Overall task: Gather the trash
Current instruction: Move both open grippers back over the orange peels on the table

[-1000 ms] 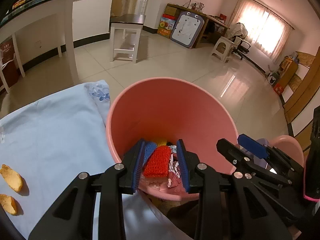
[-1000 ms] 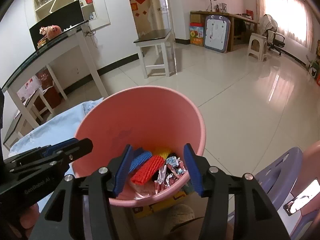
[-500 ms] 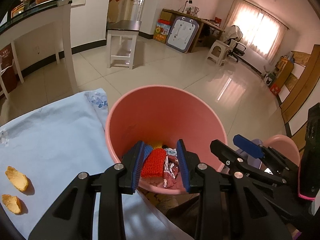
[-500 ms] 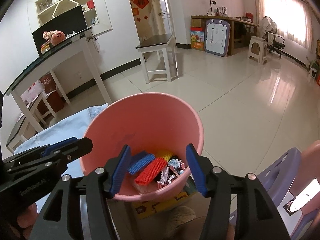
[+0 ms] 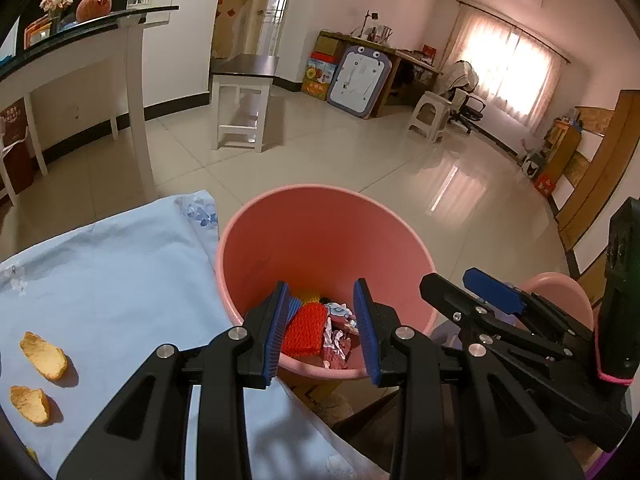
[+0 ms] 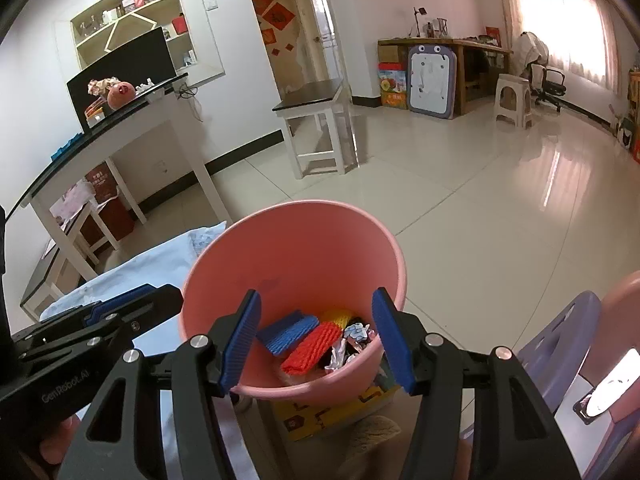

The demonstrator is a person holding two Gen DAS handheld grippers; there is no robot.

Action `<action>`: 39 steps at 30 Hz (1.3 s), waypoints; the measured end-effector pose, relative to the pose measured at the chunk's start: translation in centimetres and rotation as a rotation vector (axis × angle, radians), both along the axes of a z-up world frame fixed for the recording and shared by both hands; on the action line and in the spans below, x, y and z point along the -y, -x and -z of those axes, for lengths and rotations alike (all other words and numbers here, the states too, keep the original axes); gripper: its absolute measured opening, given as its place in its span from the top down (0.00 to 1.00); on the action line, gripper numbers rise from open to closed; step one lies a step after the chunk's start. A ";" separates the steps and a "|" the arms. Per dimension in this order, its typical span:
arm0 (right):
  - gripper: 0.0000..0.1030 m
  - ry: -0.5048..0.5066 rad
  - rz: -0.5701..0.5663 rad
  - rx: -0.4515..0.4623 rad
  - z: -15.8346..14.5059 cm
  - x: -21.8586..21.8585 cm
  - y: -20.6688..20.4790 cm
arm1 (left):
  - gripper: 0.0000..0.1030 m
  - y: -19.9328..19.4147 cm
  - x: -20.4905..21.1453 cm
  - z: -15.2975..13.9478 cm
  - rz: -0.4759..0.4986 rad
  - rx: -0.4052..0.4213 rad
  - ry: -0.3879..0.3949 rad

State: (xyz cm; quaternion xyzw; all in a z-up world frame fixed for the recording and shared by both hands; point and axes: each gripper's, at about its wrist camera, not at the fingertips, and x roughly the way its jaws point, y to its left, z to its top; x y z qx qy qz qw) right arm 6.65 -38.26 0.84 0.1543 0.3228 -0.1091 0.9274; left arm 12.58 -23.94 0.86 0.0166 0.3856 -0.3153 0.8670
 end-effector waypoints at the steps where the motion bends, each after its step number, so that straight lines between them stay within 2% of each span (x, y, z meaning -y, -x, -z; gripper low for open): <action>1: 0.45 0.001 -0.001 0.001 -0.1 -0.1 0.1 | 0.67 0.1 -0.2 -0.1 0.000 0.004 0.001; 9: 0.45 -0.002 -0.015 0.008 -0.6 -0.9 0.4 | 0.67 0.8 -1.6 -0.2 -0.020 0.015 0.008; 24: 0.45 -0.016 -0.092 -0.009 0.2 -4.4 0.4 | 0.67 2.0 -5.7 0.8 -0.101 0.008 -0.052; 39: 0.45 -0.022 -0.240 -0.043 1.3 -10.3 -0.7 | 0.67 3.6 -11.9 0.9 -0.268 -0.012 -0.102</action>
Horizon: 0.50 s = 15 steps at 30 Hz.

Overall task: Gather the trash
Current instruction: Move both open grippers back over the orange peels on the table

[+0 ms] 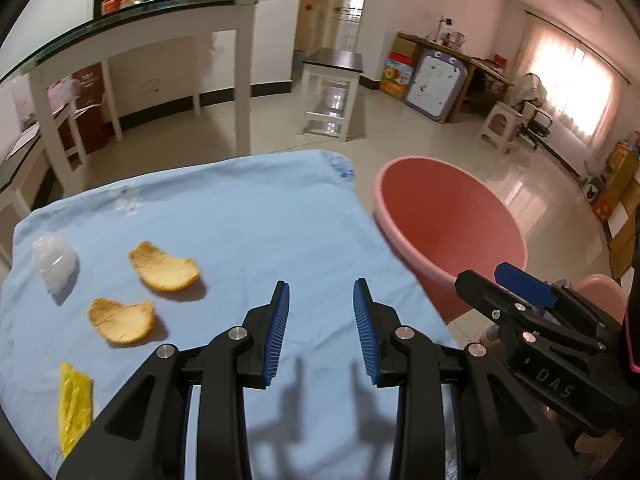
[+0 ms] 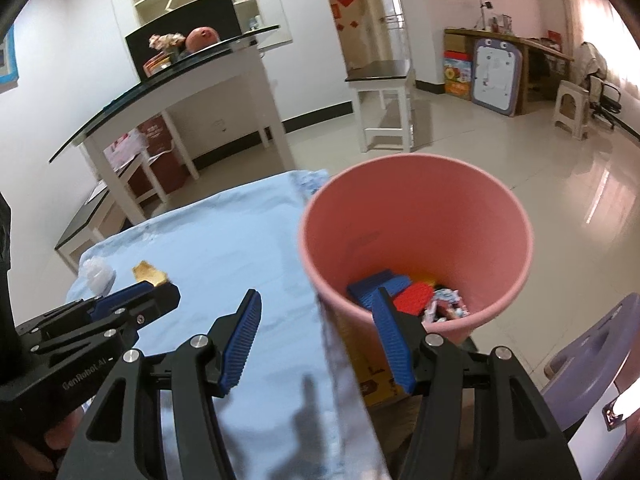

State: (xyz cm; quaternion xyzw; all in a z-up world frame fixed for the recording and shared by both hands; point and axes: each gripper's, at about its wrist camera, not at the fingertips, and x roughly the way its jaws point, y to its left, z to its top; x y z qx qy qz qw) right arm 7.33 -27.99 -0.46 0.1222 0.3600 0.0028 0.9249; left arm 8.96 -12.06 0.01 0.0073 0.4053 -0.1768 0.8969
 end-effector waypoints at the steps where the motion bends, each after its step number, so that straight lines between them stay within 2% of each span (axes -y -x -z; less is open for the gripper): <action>1: 0.45 0.000 -0.008 0.000 0.1 -0.4 0.0 | 0.67 0.1 -0.3 -0.1 -0.006 0.000 -0.001; 15: 0.45 0.012 -0.084 0.009 0.1 -4.0 0.6 | 0.67 1.9 -3.1 -0.7 -0.075 0.004 -0.023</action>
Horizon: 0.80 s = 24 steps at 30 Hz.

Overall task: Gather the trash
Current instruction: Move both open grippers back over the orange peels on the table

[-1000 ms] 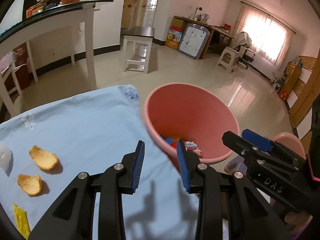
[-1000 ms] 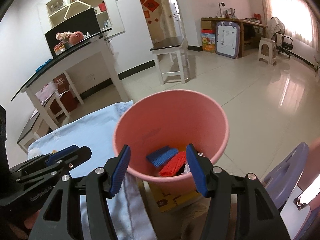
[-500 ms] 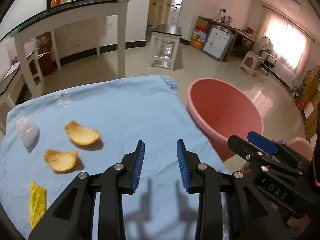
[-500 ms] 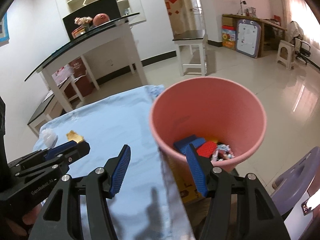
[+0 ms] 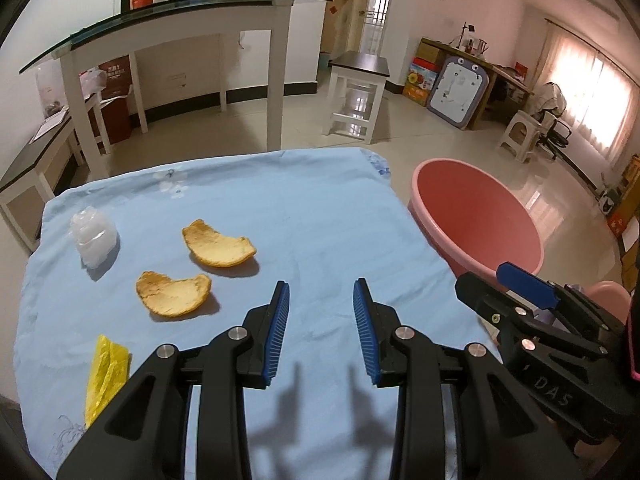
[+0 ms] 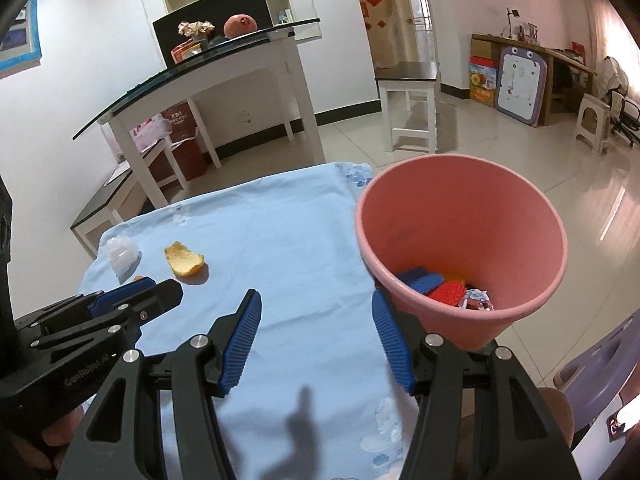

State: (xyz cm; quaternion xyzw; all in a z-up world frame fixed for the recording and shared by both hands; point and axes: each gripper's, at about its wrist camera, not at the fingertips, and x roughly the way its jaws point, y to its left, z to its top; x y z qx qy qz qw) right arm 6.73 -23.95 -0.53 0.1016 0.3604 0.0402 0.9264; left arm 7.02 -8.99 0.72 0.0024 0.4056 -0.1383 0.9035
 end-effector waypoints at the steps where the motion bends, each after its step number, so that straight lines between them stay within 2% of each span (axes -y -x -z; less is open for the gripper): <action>1: 0.45 0.001 -0.003 0.001 0.0 -0.1 0.1 | 0.67 0.0 -0.1 0.0 -0.002 0.001 -0.003; 24: 0.45 0.026 -0.078 0.027 -0.6 -3.1 2.4 | 0.67 2.3 -2.8 -0.4 -0.074 0.017 -0.019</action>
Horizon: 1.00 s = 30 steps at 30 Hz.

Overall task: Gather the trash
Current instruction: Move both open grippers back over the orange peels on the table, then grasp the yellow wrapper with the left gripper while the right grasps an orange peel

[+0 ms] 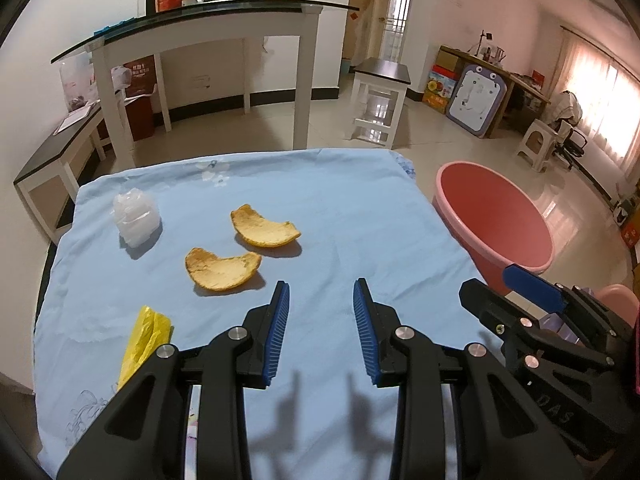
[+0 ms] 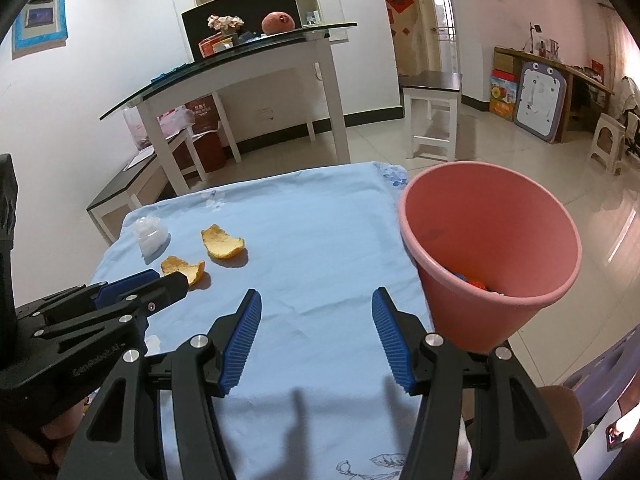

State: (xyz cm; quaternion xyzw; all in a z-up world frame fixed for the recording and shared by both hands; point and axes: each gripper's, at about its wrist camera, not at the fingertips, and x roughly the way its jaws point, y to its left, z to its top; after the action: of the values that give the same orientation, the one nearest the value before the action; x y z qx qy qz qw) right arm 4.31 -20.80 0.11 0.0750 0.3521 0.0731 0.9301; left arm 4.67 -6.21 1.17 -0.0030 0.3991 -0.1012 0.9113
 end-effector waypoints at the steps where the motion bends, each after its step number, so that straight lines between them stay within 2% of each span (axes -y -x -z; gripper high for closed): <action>1: 0.45 0.002 -0.003 0.001 0.0 -0.2 0.0 | 0.67 0.0 -0.1 0.0 -0.002 -0.002 0.001; 10: 0.45 0.004 -0.047 -0.005 0.4 -1.8 0.2 | 0.67 0.8 -2.6 0.5 0.005 0.002 0.007; 15: 0.45 0.002 -0.085 -0.023 1.3 -2.7 0.3 | 0.68 1.8 -5.9 0.9 -0.007 0.016 -0.016; 19: 0.45 -0.007 -0.109 -0.042 2.0 -3.4 -0.2 | 0.68 2.5 -9.1 1.5 -0.052 0.006 -0.038; 24: 0.45 -0.008 -0.149 -0.054 2.3 -4.3 -0.8 | 0.68 3.5 -13.4 2.2 -0.089 -0.025 0.019; 30: 0.45 -0.012 -0.191 -0.076 2.9 -5.7 -1.8 | 0.68 3.5 -15.1 3.2 -0.097 -0.082 0.056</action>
State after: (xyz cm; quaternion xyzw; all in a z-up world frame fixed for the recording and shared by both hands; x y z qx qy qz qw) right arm 6.12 -15.14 -2.80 0.0492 0.3925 0.1606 0.9043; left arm 1.17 8.93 -2.08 -0.0520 0.4324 -0.0677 0.8976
